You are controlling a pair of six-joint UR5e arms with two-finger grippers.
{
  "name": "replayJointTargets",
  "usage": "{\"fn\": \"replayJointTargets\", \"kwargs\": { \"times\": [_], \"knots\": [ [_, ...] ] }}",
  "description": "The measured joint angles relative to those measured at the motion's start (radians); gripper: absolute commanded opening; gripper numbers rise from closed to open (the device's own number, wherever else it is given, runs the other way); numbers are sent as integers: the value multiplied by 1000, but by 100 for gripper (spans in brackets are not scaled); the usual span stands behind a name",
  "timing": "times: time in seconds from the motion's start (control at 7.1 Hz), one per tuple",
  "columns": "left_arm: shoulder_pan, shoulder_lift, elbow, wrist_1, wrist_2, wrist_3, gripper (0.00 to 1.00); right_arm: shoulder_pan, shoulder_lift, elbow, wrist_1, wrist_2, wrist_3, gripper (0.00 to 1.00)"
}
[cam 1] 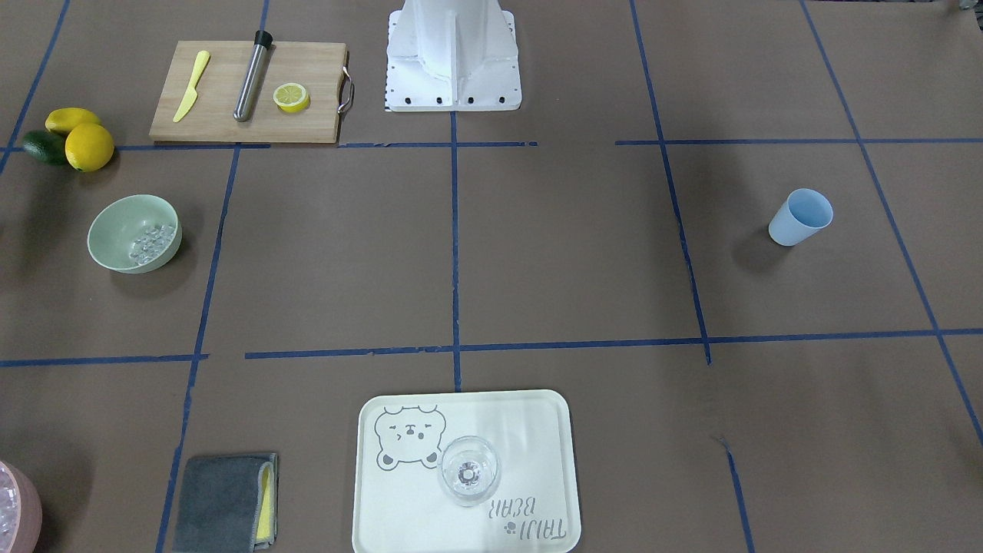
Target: Pour ice into bowl
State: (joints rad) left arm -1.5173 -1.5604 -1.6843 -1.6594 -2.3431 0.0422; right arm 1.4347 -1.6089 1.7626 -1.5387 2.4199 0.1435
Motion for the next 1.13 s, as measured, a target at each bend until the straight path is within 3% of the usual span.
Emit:
{"fn": "replayJointTargets", "kwargs": {
  "times": [0.7,1.13],
  "knots": [
    [0,39,122,-42,64,76,100,2,-13,12,8,21,8,100],
    [-10,102,17,-60,8,75,100,3,-22,18,10,16,10,100]
  ]
}}
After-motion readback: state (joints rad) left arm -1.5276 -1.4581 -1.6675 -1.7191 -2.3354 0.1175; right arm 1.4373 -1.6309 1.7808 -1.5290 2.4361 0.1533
